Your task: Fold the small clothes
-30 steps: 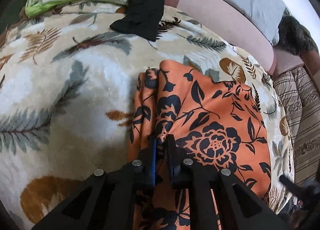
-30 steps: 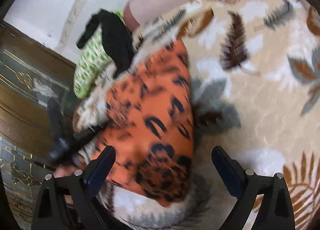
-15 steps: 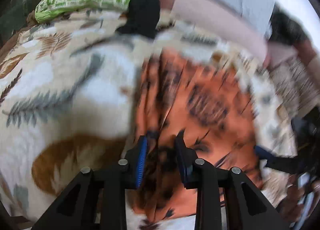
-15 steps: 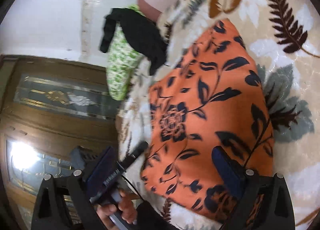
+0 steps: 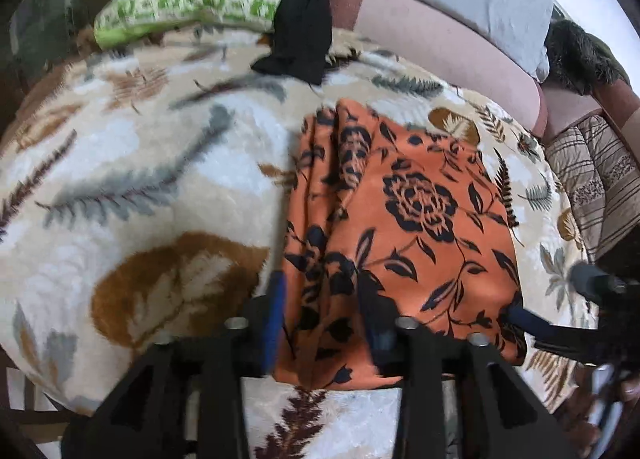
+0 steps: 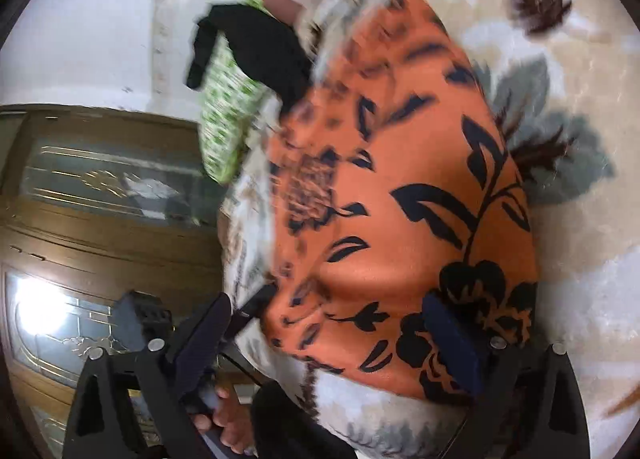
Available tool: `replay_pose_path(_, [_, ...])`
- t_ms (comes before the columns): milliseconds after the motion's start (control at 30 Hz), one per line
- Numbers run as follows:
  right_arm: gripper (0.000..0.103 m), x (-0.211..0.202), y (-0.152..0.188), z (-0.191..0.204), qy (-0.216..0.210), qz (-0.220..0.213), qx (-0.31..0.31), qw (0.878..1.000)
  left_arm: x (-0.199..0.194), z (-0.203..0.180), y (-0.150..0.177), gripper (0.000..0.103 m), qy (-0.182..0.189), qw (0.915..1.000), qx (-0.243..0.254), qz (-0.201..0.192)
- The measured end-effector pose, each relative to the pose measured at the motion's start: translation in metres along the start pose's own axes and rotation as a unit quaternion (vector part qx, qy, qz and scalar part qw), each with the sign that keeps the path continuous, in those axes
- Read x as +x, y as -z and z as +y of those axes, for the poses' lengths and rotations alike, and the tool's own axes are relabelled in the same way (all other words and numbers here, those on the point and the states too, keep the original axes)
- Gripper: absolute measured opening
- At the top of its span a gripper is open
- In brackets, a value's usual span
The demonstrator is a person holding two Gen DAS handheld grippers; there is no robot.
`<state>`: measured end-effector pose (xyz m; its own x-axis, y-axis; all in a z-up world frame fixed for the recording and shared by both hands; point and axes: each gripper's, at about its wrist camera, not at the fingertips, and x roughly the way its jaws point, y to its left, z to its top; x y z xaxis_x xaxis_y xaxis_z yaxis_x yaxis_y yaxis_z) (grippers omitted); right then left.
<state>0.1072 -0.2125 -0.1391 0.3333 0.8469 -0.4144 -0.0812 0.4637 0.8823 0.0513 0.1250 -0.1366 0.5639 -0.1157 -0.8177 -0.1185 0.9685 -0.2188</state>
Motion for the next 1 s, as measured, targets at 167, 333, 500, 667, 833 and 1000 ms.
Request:
replay_pose_path(167, [0.098,-0.016,0.0,0.014,0.01,-0.012,-0.038,0.999,-0.005,-0.006,-0.014,0.046,0.001,0.9998,0.016,-0.012])
replay_pose_path(333, [0.098,-0.037,-0.006,0.004,0.025,-0.031,-0.039,0.998,0.013,-0.014,-0.048,0.054,0.015,0.9996,0.022,-0.01])
replay_pose_path(500, [0.098,-0.052,-0.033,-0.011,0.073,-0.063,-0.048,0.994,0.059,-0.027,-0.093,0.055,0.032,0.9986,0.039,0.017])
replay_pose_path(667, [0.098,-0.039,-0.062,-0.03,0.103,-0.056,-0.042,0.992,0.097,-0.022,-0.111,0.01,0.018,0.9981,0.019,0.055])
replay_pose_path(833, [0.098,-0.026,-0.075,-0.03,0.095,-0.051,-0.048,0.993,0.087,0.001,-0.089,0.006,0.008,0.9996,-0.026,0.009])
replay_pose_path(1000, [0.098,-0.01,-0.091,-0.029,0.105,-0.043,-0.043,0.993,0.101,-0.002,-0.087,0.008,-0.014,0.9996,0.005,0.022])
